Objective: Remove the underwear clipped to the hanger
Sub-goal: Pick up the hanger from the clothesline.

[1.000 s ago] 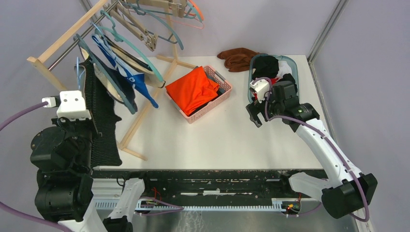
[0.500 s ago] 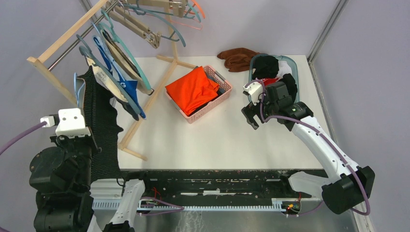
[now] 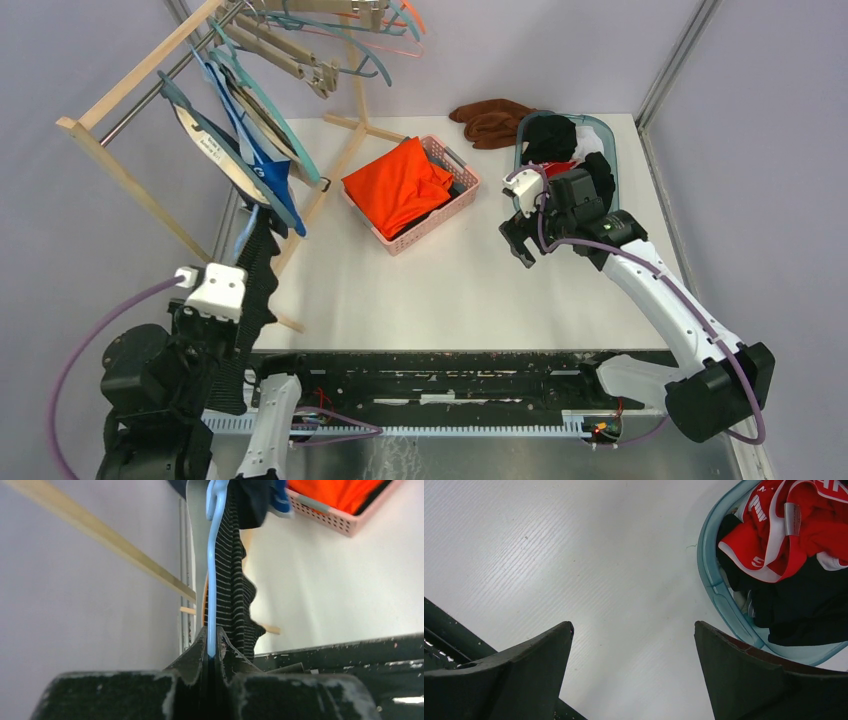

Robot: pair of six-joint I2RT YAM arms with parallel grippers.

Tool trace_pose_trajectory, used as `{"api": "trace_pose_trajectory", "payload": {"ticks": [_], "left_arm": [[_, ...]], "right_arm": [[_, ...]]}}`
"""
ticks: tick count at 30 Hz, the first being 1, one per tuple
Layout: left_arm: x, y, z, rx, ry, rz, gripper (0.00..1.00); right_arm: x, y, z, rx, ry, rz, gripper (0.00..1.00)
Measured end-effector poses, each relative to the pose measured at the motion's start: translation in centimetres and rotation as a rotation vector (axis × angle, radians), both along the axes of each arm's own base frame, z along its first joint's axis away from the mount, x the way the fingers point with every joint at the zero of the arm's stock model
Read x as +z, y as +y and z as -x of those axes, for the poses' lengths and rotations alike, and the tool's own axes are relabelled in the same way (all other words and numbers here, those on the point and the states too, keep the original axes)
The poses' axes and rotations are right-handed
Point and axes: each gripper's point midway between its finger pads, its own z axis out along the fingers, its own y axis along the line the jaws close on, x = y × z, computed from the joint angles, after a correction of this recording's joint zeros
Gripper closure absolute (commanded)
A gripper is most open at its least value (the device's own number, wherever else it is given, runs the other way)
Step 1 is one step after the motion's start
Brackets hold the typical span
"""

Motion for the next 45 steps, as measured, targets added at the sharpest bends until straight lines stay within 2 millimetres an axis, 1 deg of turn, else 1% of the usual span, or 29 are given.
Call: {"api": "trace_pose_trajectory", "payload": {"ticks": [2, 4, 6, 9, 11, 15, 18, 20, 23, 27, 29, 32, 34, 37, 40, 43, 45], "left_arm": [[-1.5, -0.6, 0.1, -0.055, 0.035, -0.032, 0.97], [-3.5, -1.2, -0.3, -0.12, 0.091, -0.06, 0.97], [-5.3, -1.9, -1.0, -0.192, 0.15, -0.073, 0.97], [-7.2, -3.1, -2.1, -0.306, 0.212, -0.073, 0.97], [-7.8, -4.3, -2.6, -0.393, 0.225, -0.069, 0.97], [-8.1, -6.4, -3.2, -0.551, 0.222, -0.067, 0.97], [-8.8, -7.4, -4.1, -0.65, 0.247, -0.056, 0.97], [-9.5, -7.7, -5.0, -0.695, 0.279, -0.042, 0.97], [-10.7, -7.6, -6.2, -0.727, 0.328, -0.034, 0.97], [-11.1, -7.0, -6.6, -0.716, 0.347, -0.061, 0.97], [-11.0, -6.2, -6.4, -0.675, 0.356, -0.099, 0.97], [-10.2, -4.1, -6.3, -0.575, 0.36, -0.182, 0.97], [-9.7, -3.1, -6.2, -0.526, 0.36, -0.221, 0.97], [-8.3, -2.5, -5.9, -0.485, 0.335, -0.258, 0.97], [-5.5, -2.7, -5.3, -0.468, 0.26, -0.271, 0.97], [-1.7, -3.4, -4.4, -0.446, 0.139, -0.264, 0.97], [-0.2, -3.7, -3.8, -0.436, 0.087, -0.257, 0.97]], "right_arm": [[-0.1, 0.0, 0.0, -0.001, 0.003, 0.003, 0.0], [-0.3, 0.0, -0.1, -0.003, 0.009, 0.007, 0.0], [-0.6, -0.1, -0.2, -0.008, 0.015, 0.015, 0.0], [-0.9, -0.2, -0.3, -0.013, 0.022, 0.025, 0.0], [-1.1, -0.3, -0.4, -0.015, 0.027, 0.03, 0.0], [-1.3, -0.3, -0.5, -0.017, 0.033, 0.035, 0.0], [-1.4, -0.3, -0.5, -0.017, 0.038, 0.037, 0.0], [-1.5, -0.3, -0.5, -0.016, 0.041, 0.039, 0.0], [-1.8, -0.2, -0.5, -0.015, 0.051, 0.043, 0.0], [-2.0, -0.1, -0.5, -0.013, 0.056, 0.046, 0.0], [-2.2, -0.1, -0.6, -0.013, 0.061, 0.049, 0.0], [-2.6, -0.1, -0.7, -0.012, 0.074, 0.054, 0.0], [-2.8, -0.1, -0.7, -0.013, 0.083, 0.059, 0.0], [-3.1, 0.0, -0.7, -0.013, 0.091, 0.064, 0.0], [-3.2, 0.0, -0.8, -0.012, 0.092, 0.065, 0.0], [-3.1, 0.0, -0.8, -0.011, 0.09, 0.065, 0.0], [-3.1, 0.0, -0.8, -0.011, 0.089, 0.065, 0.0]]}}
